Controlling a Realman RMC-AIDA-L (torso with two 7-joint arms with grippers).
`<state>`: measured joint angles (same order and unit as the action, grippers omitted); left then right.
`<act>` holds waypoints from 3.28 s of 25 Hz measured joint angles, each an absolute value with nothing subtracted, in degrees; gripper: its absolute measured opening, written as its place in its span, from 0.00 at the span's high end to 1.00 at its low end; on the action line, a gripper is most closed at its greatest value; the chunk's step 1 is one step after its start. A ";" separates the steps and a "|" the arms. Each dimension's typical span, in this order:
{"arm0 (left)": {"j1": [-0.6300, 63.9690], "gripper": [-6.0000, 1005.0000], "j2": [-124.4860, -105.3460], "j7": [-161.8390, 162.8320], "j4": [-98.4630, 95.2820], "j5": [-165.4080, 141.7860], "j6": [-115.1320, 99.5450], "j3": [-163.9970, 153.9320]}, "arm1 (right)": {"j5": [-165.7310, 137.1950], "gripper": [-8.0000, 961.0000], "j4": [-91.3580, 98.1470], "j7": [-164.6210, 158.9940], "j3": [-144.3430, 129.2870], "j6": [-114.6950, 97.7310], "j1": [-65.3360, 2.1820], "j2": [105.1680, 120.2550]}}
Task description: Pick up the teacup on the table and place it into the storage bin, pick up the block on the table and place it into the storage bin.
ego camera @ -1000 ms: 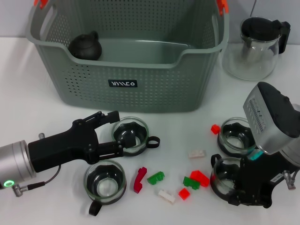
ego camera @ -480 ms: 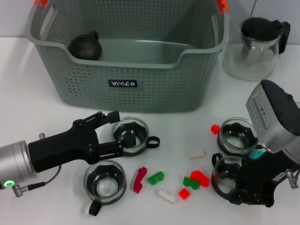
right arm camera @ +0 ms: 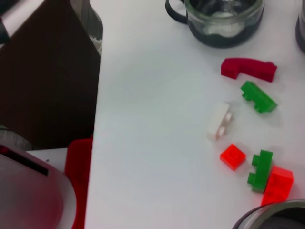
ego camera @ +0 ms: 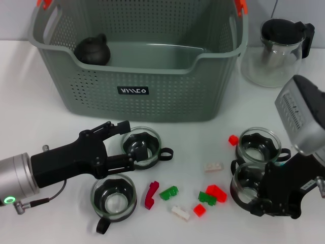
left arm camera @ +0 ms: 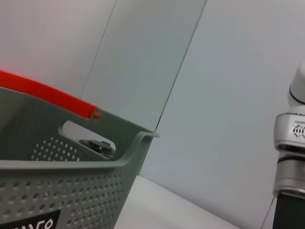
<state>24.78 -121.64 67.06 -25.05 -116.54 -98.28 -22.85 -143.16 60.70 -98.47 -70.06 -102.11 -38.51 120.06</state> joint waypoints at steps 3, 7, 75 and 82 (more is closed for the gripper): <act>24.56 0.06 -121.64 67.02 -25.05 -116.55 -98.31 -22.85 | -143.11 0.93 61.88 -98.45 -68.25 -104.14 -38.64 120.06; 24.28 0.06 -121.64 66.94 -25.05 -116.54 -98.35 -22.85 | -143.01 0.93 62.67 -98.44 -66.49 -106.09 -38.77 120.06; 25.25 0.06 -122.52 66.71 -23.63 -115.22 -97.03 -22.85 | -137.08 0.93 28.31 -107.93 -68.82 -38.77 -67.68 119.48; 25.02 0.06 -122.53 66.70 -23.64 -115.22 -97.03 -22.85 | -137.28 0.91 28.36 -108.52 -68.82 -39.07 -66.81 119.38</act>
